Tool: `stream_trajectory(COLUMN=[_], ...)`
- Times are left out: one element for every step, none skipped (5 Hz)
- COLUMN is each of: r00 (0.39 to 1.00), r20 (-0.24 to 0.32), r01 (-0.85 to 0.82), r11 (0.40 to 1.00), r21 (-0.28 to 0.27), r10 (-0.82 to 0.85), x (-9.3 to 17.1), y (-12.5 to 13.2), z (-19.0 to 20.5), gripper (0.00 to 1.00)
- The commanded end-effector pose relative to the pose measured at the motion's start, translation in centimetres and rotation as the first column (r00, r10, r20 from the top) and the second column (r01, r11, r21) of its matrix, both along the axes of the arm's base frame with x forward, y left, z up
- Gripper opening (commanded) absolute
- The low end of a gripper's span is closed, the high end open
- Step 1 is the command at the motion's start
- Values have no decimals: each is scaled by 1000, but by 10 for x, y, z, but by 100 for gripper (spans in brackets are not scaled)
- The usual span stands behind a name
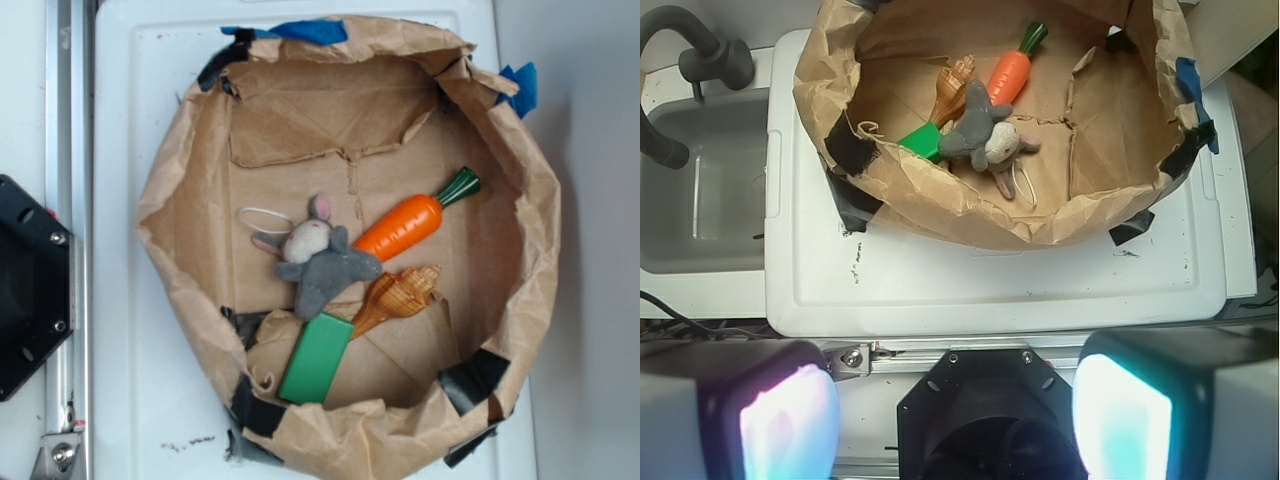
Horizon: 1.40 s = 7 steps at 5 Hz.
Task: Grab the gray animal.
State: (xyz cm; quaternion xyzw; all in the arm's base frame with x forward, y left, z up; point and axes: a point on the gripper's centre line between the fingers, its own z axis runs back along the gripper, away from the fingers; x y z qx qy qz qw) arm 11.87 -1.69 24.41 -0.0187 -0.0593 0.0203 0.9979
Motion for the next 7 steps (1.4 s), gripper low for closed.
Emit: stream_trajectory(r00=[1000, 999, 998, 999, 964, 912, 866], r20=[0, -9, -20, 23, 37, 83, 101], r01=[0, -53, -56, 22, 261, 402, 487], r11=[1000, 998, 998, 999, 964, 916, 872], r21=[0, -14, -5, 38, 58, 12, 56], r10=[0, 53, 56, -22, -263, -402, -490], x=[0, 36, 66, 93, 110, 116, 127], y=[0, 15, 28, 39, 26, 19, 23], z=[0, -2, -6, -12, -23, -29, -41], gripper=[100, 100, 100, 100, 100, 100, 100])
